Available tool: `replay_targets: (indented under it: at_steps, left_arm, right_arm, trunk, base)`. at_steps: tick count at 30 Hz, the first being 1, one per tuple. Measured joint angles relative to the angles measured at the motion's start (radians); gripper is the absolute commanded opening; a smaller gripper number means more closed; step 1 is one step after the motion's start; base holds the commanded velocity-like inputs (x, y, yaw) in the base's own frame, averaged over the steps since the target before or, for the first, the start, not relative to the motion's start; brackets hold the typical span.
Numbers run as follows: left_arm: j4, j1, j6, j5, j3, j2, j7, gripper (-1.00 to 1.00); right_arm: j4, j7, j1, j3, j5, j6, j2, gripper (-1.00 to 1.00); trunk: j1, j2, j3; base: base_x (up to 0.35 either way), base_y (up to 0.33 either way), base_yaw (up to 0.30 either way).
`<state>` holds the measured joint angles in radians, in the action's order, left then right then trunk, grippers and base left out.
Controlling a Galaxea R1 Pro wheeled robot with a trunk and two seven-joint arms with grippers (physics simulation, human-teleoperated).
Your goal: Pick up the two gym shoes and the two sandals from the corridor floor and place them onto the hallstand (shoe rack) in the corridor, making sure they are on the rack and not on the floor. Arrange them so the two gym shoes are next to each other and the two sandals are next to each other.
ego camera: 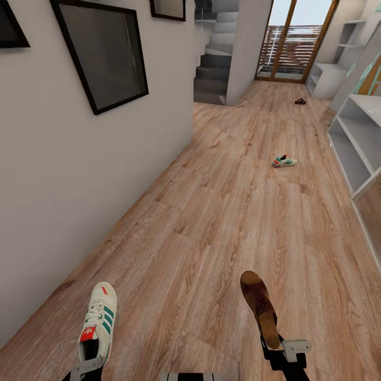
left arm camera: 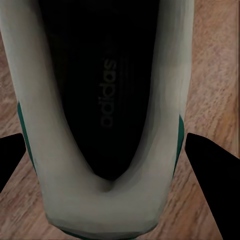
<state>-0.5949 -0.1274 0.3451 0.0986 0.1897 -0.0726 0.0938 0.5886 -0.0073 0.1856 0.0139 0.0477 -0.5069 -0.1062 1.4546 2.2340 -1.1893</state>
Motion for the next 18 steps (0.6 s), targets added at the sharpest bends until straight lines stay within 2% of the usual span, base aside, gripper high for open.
replay_targets:
  at_steps: [8,18]
  left_arm:
    - [0.002,0.001,0.0,-0.001,-0.005,0.003,0.0,-1.0]
    - [0.002,0.001,0.0,-0.001,-0.008,0.003,0.001,-1.0]
  right_arm:
    - [-0.004,0.0,0.0,0.0,-0.008,0.0,0.0,-1.0]
    - [-0.041,0.0,0.0,0.0,-0.011,0.0,0.002,-1.0]
  trunk:
    - [-0.031,-0.056,0.026]
    - [-0.069,-0.126,0.071]
  base:
    - [0.0,0.0,0.0]
    - [0.0,0.0,0.0]
